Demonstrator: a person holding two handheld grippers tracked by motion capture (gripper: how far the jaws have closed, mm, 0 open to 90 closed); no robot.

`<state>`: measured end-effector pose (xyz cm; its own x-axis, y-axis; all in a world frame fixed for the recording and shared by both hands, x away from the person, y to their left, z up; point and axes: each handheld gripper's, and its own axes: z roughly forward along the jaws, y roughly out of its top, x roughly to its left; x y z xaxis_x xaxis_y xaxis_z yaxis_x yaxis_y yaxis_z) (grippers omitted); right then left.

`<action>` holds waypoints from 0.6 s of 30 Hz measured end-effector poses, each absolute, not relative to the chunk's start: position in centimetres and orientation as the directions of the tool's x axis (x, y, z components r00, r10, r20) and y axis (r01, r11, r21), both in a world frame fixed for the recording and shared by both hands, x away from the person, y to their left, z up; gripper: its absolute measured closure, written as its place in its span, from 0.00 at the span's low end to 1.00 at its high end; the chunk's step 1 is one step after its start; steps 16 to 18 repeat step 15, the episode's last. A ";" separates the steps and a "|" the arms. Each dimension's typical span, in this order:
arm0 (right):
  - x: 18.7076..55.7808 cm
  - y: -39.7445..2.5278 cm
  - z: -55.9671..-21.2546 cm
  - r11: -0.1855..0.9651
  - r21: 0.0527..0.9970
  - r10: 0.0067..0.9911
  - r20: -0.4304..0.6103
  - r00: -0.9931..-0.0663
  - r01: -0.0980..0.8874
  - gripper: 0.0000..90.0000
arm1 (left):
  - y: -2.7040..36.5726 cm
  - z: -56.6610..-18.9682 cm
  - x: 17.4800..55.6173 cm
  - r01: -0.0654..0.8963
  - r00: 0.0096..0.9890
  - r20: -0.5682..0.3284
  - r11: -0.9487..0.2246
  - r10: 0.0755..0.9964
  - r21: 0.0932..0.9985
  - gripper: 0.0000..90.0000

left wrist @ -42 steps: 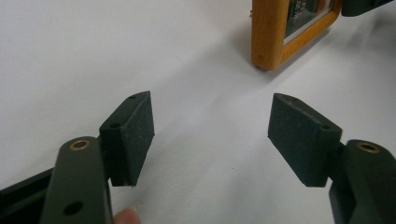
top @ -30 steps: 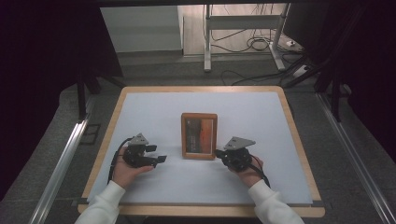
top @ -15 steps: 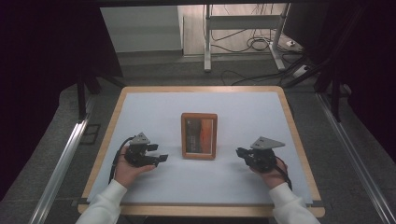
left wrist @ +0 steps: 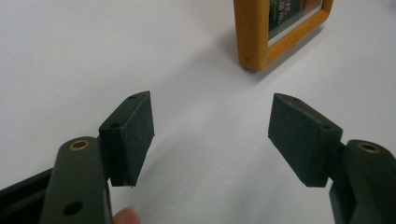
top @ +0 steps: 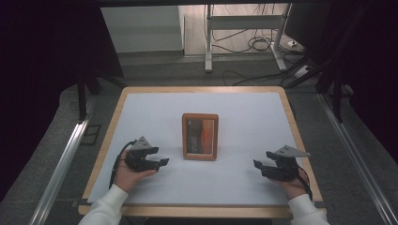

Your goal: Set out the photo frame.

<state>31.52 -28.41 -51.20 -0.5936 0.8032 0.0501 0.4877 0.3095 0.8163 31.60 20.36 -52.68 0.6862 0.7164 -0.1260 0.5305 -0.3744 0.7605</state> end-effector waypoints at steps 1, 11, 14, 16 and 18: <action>31.6 -28.3 -51.2 0.310 0.819 0.801 0.048 -0.596 0.483 0.37 | 20.4 -52.7 31.6 0.531 0.686 -0.124 -0.376 0.717 0.760 0.34; 31.7 -28.1 -51.2 0.318 0.826 0.795 0.035 -0.606 0.465 0.35 | 20.6 -52.9 31.6 0.533 0.682 -0.129 -0.370 0.720 0.761 0.33; 31.8 -28.1 -51.0 0.304 0.833 0.802 0.038 -0.596 0.462 0.32 | 20.8 -52.9 31.7 0.537 0.673 -0.130 -0.359 0.729 0.763 0.33; 31.8 -28.0 -50.9 0.302 0.836 0.803 0.037 -0.595 0.459 0.31 | 20.8 -52.9 31.7 0.537 0.673 -0.130 -0.359 0.729 0.763 0.33; 31.8 -28.0 -50.9 0.302 0.836 0.803 0.037 -0.595 0.459 0.31 | 20.8 -52.9 31.7 0.537 0.673 -0.130 -0.359 0.729 0.763 0.33</action>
